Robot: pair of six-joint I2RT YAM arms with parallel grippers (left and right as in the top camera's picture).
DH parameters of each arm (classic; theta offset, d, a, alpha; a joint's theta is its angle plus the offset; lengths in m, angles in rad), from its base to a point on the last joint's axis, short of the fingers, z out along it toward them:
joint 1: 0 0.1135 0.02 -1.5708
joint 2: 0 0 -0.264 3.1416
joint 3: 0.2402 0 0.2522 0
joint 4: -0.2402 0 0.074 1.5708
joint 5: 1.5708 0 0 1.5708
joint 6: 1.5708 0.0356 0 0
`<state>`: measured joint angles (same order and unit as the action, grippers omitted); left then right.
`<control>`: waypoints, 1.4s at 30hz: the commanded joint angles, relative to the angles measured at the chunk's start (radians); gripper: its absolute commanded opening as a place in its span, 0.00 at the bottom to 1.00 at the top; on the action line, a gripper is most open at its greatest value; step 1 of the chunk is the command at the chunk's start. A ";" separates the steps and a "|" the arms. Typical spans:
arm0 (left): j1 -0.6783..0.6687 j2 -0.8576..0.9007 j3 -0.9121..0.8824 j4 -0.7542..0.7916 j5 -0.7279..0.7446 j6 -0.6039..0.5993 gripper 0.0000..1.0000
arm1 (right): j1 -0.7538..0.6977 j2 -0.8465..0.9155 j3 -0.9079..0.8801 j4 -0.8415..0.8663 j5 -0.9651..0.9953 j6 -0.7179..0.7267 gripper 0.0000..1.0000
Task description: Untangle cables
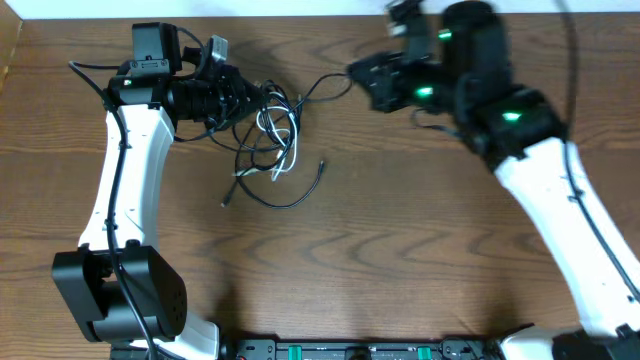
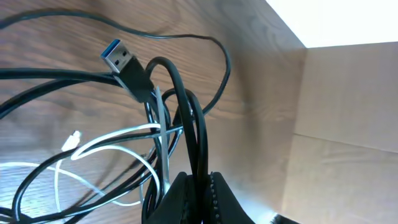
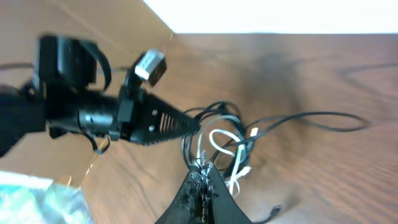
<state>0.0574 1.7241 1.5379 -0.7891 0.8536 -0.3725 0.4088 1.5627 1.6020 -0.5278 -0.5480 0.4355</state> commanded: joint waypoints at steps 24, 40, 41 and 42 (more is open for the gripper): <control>0.003 -0.013 0.014 0.009 0.261 0.020 0.07 | 0.083 0.303 0.004 -0.065 -0.019 -0.042 0.38; 0.003 -0.013 0.014 0.021 0.405 0.019 0.07 | 0.162 0.435 0.004 -0.003 0.210 0.072 0.30; 0.003 -0.013 0.014 0.024 0.414 0.019 0.07 | 0.161 0.441 0.004 -0.026 0.270 0.113 0.26; 0.006 -0.013 0.015 0.029 0.422 0.019 0.07 | 0.156 0.448 0.004 -0.055 0.340 0.152 0.25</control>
<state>0.0563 1.7241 1.5379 -0.7769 1.1728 -0.3653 0.5728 1.9652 1.6039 -0.5278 -0.4263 0.4709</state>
